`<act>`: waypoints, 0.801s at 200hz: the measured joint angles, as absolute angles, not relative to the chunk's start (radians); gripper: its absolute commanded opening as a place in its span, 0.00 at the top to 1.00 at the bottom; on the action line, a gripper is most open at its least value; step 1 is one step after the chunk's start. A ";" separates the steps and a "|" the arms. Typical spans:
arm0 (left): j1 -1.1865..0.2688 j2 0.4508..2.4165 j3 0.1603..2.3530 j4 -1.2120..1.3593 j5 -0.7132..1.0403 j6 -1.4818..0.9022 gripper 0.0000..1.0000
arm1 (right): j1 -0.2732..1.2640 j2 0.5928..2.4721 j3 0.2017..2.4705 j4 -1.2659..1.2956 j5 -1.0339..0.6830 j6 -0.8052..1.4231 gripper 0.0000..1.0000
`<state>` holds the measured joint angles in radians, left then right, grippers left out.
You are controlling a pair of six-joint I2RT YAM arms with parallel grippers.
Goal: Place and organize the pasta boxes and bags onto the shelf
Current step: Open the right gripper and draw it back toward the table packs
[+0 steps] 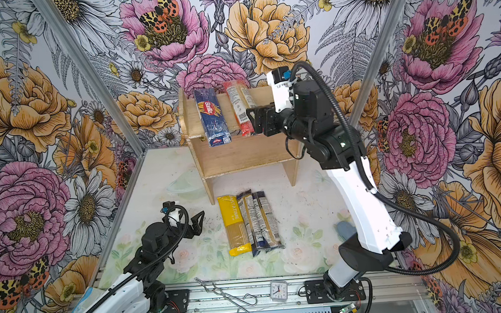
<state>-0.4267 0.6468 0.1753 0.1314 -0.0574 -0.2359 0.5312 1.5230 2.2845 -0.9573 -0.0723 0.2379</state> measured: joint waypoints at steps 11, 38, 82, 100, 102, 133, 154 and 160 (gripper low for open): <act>-0.427 0.648 0.175 0.132 -0.058 -0.236 0.01 | 0.532 1.429 2.215 -0.949 -0.077 0.245 0.18; -0.427 0.653 0.175 0.132 -0.057 -0.236 0.01 | 0.538 1.202 1.962 -0.926 -0.094 0.273 0.18; -0.427 0.662 0.175 0.132 -0.050 -0.236 0.01 | 0.546 0.953 1.459 -0.931 -0.104 0.365 0.18; -0.427 0.664 0.175 0.132 -0.046 -0.236 0.01 | 0.559 0.899 1.264 -0.930 -0.107 0.424 0.18; -0.427 0.665 0.175 0.133 -0.044 -0.236 0.01 | 0.560 0.894 1.242 -0.930 -0.107 0.429 0.18; -0.427 0.680 0.175 0.136 -0.027 -0.236 0.01 | 0.579 0.805 0.954 -0.885 -0.099 0.540 0.18; -0.427 0.681 0.175 0.139 -0.012 -0.236 0.01 | 0.583 0.773 0.815 -0.846 -0.084 0.588 0.18; -0.427 0.681 0.175 0.140 -0.006 -0.235 0.01 | 0.583 0.775 0.788 -0.832 -0.083 0.597 0.18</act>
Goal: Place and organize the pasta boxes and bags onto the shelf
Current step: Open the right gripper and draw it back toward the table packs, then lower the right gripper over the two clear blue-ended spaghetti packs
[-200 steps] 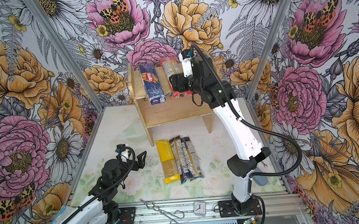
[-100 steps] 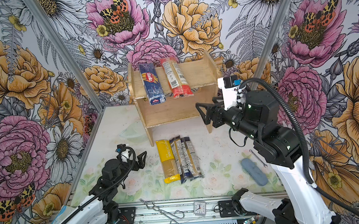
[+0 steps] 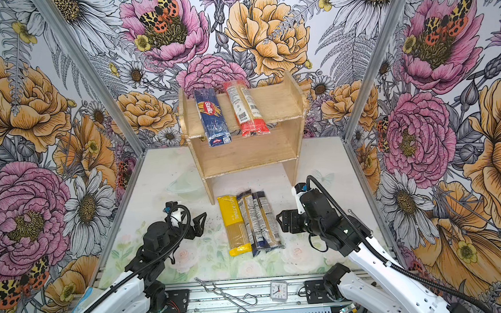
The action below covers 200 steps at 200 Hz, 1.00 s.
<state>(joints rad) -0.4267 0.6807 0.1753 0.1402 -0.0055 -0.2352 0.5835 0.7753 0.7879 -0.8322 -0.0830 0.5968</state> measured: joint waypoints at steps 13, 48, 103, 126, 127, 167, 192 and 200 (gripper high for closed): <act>-0.427 0.681 0.175 0.140 0.007 -0.234 0.01 | 0.583 0.796 0.739 -0.803 -0.084 0.611 0.18; -0.427 0.681 0.175 0.155 0.042 -0.232 0.01 | 0.583 0.896 0.678 -0.718 -0.088 0.613 0.18; -0.427 0.699 0.175 0.163 0.054 -0.228 0.01 | 0.584 1.077 0.653 -0.573 -0.126 0.605 0.18; -0.427 0.700 0.175 0.163 0.054 -0.228 0.01 | 0.589 1.148 0.651 -0.538 -0.128 0.592 0.18; -0.427 0.700 0.175 0.163 0.054 -0.228 0.01 | 0.589 1.150 0.651 -0.537 -0.128 0.591 0.18; -0.427 0.704 0.175 0.163 0.054 -0.228 0.01 | 0.620 1.187 0.651 -0.498 -0.132 0.575 0.18; -0.427 0.704 0.175 0.163 0.054 -0.228 0.01 | 0.646 1.187 0.651 -0.456 -0.162 0.567 0.19; -0.427 0.705 0.175 0.163 0.054 -0.228 0.01 | 0.659 1.188 0.651 -0.440 -0.171 0.567 0.19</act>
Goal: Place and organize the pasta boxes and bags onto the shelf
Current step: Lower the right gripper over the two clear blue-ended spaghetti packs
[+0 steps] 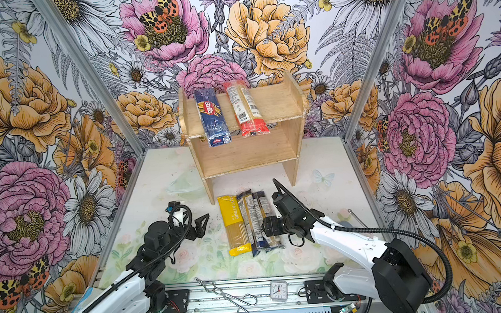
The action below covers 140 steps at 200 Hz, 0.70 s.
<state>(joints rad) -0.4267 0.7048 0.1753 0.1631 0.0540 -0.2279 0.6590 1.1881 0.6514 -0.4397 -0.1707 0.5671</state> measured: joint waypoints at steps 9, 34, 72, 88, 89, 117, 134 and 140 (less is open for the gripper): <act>-0.427 0.705 0.175 0.163 0.054 -0.228 0.01 | 0.674 1.190 0.651 -0.420 -0.180 0.567 0.19; -0.427 0.705 0.175 0.163 0.054 -0.228 0.01 | 0.712 1.218 0.652 -0.365 -0.201 0.568 0.22; -0.427 0.705 0.175 0.163 0.054 -0.228 0.01 | 0.750 1.331 0.678 -0.337 -0.224 0.567 0.26; -0.427 0.705 0.175 0.163 0.054 -0.228 0.01 | 0.763 1.378 0.695 -0.331 -0.227 0.567 0.27; -0.427 0.705 0.175 0.163 0.054 -0.228 0.01 | 0.764 1.380 0.696 -0.331 -0.227 0.567 0.27; -0.427 0.705 0.175 0.163 0.054 -0.228 0.01 | 0.774 1.431 0.730 -0.331 -0.225 0.559 0.32; -0.427 0.705 0.175 0.163 0.054 -0.228 0.01 | 0.774 1.454 0.743 -0.329 -0.222 0.560 0.35; -0.427 0.705 0.175 0.163 0.054 -0.228 0.01 | 0.774 1.460 0.746 -0.327 -0.221 0.560 0.35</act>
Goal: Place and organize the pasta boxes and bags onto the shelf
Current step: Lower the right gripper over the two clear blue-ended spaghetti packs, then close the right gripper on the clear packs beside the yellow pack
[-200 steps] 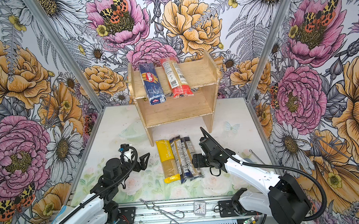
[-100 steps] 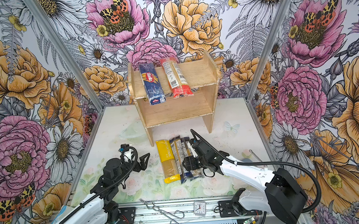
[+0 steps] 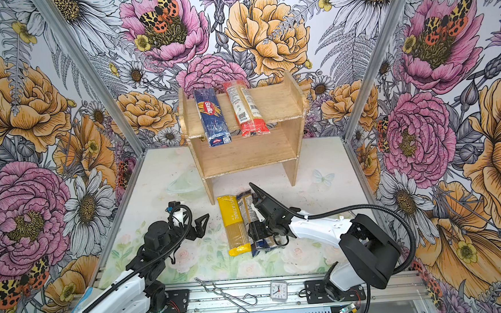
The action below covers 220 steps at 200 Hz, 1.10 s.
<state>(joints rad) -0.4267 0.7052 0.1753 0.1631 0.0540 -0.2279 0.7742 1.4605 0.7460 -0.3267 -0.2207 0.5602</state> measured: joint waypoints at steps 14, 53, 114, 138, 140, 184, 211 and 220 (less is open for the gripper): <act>-0.427 0.705 0.175 0.163 0.054 -0.228 0.01 | 0.778 1.475 0.752 -0.323 -0.213 0.560 0.37; -0.427 0.705 0.175 0.163 0.054 -0.228 0.01 | 0.801 1.505 0.760 -0.308 -0.187 0.560 0.40; -0.427 0.705 0.175 0.163 0.054 -0.228 0.01 | 0.814 1.541 0.778 -0.308 -0.164 0.559 0.43; -0.427 0.705 0.175 0.163 0.054 -0.228 0.01 | 0.827 1.562 0.796 -0.312 -0.150 0.557 0.41; -0.427 0.705 0.175 0.163 0.054 -0.228 0.01 | 0.829 1.565 0.798 -0.313 -0.150 0.557 0.40; -0.427 0.705 0.175 0.163 0.054 -0.228 0.01 | 0.857 1.594 0.826 -0.325 -0.116 0.556 0.39; -0.427 0.705 0.175 0.163 0.054 -0.228 0.01 | 0.866 1.607 0.836 -0.328 -0.101 0.556 0.40; -0.427 0.705 0.175 0.163 0.054 -0.228 0.01 | 0.868 1.612 0.839 -0.329 -0.097 0.556 0.40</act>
<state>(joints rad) -0.4267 0.7048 0.1753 0.1627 0.0540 -0.2279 0.8684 1.6123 0.8391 -0.3286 -0.0971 0.5560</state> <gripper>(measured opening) 0.987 0.603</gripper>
